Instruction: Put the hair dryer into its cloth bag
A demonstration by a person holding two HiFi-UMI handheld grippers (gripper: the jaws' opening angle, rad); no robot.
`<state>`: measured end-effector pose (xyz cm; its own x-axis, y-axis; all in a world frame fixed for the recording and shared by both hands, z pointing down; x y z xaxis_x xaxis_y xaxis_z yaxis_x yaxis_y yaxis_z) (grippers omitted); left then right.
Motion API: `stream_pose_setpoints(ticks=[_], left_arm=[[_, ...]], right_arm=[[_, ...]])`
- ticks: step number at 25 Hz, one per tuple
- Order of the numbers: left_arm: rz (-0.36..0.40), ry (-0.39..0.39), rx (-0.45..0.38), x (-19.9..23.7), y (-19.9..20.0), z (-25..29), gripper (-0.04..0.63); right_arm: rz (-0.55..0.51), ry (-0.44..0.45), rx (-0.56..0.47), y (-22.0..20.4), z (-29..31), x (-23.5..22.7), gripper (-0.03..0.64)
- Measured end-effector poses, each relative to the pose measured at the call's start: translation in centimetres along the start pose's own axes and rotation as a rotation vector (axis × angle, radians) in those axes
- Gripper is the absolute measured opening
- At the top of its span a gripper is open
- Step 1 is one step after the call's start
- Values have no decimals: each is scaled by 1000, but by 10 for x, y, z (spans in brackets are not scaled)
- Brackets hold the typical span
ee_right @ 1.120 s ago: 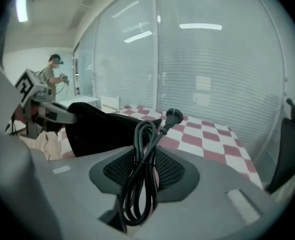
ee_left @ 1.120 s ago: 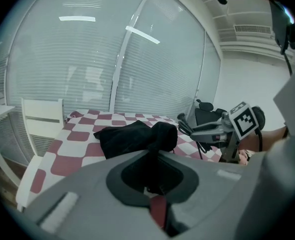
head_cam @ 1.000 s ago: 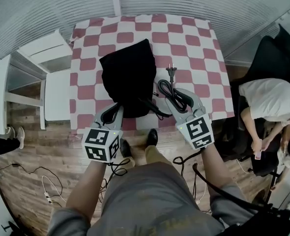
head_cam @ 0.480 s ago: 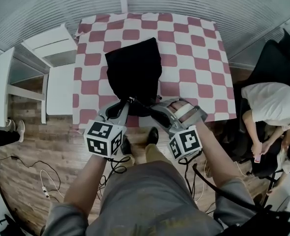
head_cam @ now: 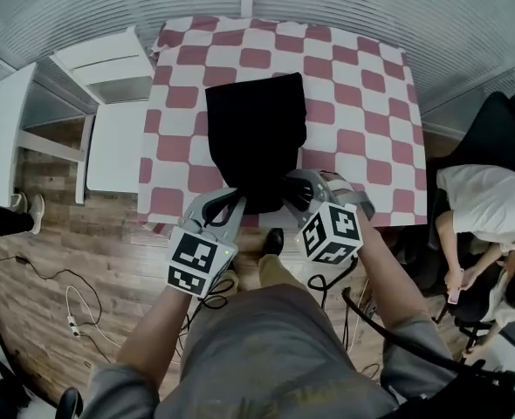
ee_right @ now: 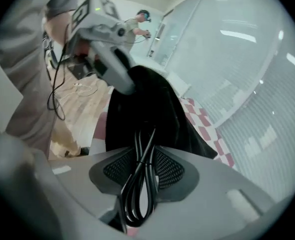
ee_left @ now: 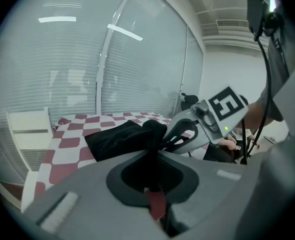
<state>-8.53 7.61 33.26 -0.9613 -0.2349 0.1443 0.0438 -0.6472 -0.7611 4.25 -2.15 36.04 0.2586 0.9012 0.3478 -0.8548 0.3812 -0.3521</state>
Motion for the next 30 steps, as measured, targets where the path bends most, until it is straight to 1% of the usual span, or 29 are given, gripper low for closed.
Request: stream_pose_setpoints(ticks=[5,7,9,10,12,14,15,16,18,21,22,23,24,25,26,27,28,30], left_arm=[[86,-4,26,-4,-8,2,5],[121,2,39,-4,-11,3,5],[152,13,54,-4,-14,5,5],[169,16,63,-4,-16,8,5],[189,20,82,-6,-23,14,5],[171,21,88,-5,-31,20,5],[159,24,87,-3,-33,22,5],[151,29,85,-1,-36,24,6],[146,41,82,3,-40,26,6],[139,52,70,4,-44,25,6],[137,56,68,5,-46,25,6],[133,59,66,5,-47,24,6],[129,58,65,5,-47,24,8],[126,55,63,5,-47,24,8],[126,53,61,5,-47,23,8],[129,54,59,4,-46,22,8],[134,59,56,4,-46,21,8],[141,71,53,1,-44,19,8]], right_arm=[[398,33,-5,-5,8,-30,150],[511,61,-6,-6,12,-38,150],[577,80,-5,-7,18,-40,149],[577,72,10,-7,21,-40,149],[525,16,65,-4,29,-35,151],[472,-34,79,-2,34,-30,164],[456,-29,69,-3,35,-29,166],[445,-6,58,-5,35,-29,184],[424,50,53,-12,33,-28,231],[383,108,45,-22,21,-23,326],[367,117,23,-25,14,-22,328],[359,112,-14,-27,7,-23,321],[359,92,-60,-29,-2,-26,298],[356,60,-96,-32,-9,-29,261],[334,22,-108,-33,-14,-33,232],[283,-15,-97,-35,-16,-36,216],[209,-43,-77,-35,-14,-37,208],[53,-52,-53,-34,-6,-38,187]])
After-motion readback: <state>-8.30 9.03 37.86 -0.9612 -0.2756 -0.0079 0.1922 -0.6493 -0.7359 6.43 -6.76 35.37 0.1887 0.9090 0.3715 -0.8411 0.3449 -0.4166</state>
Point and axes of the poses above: the fingertips, and each gripper's own axes: z forward along the fingers, x to its left, y out of its top, the point moved 8 cm from there along -z, backward along the fingers, and after that the axes turned 9 degrees about x, right-handed, at the moved point
